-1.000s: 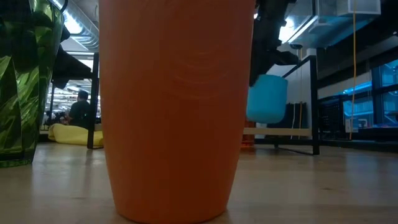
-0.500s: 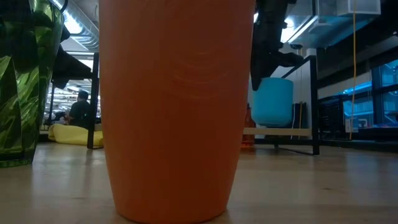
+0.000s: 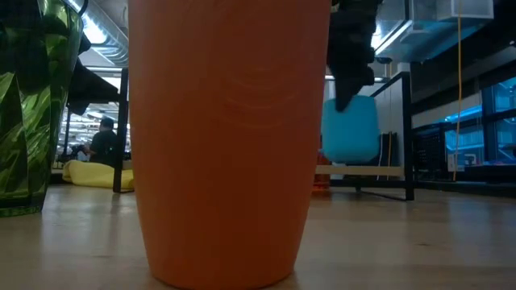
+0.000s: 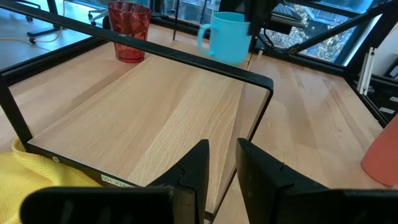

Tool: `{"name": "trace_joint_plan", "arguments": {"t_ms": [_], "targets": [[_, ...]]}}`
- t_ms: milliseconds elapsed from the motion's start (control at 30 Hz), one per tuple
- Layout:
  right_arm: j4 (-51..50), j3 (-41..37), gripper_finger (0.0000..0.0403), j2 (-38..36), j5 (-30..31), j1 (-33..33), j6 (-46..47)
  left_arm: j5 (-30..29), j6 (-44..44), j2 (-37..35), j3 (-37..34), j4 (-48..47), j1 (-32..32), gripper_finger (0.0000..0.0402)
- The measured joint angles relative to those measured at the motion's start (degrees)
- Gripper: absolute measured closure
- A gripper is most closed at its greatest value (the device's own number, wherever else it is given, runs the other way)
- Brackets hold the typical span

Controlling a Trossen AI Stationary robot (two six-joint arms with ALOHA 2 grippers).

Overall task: Stack small to large cups/mugs on shelf
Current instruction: Put the blue mug on the shelf

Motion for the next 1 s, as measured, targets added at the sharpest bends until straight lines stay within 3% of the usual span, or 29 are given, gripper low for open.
{"name": "trace_joint_plan", "arguments": {"t_ms": [200,733,1000], "targets": [[-3.81,0.00,0.0383,0.00,4.31,3.56,-9.65,0.00,0.00,0.00,0.00,0.00,0.01,0.0327],[-2.84,0.00,0.0376,0.00,8.65,5.62,-18.73,0.02,0.00,0.00,0.00,0.00,0.00,0.0327],[-2.90,0.00,0.0372,0.00,10.58,5.57,-17.26,0.00,0.00,0.00,0.00,0.00,-0.01,0.0327]]}}
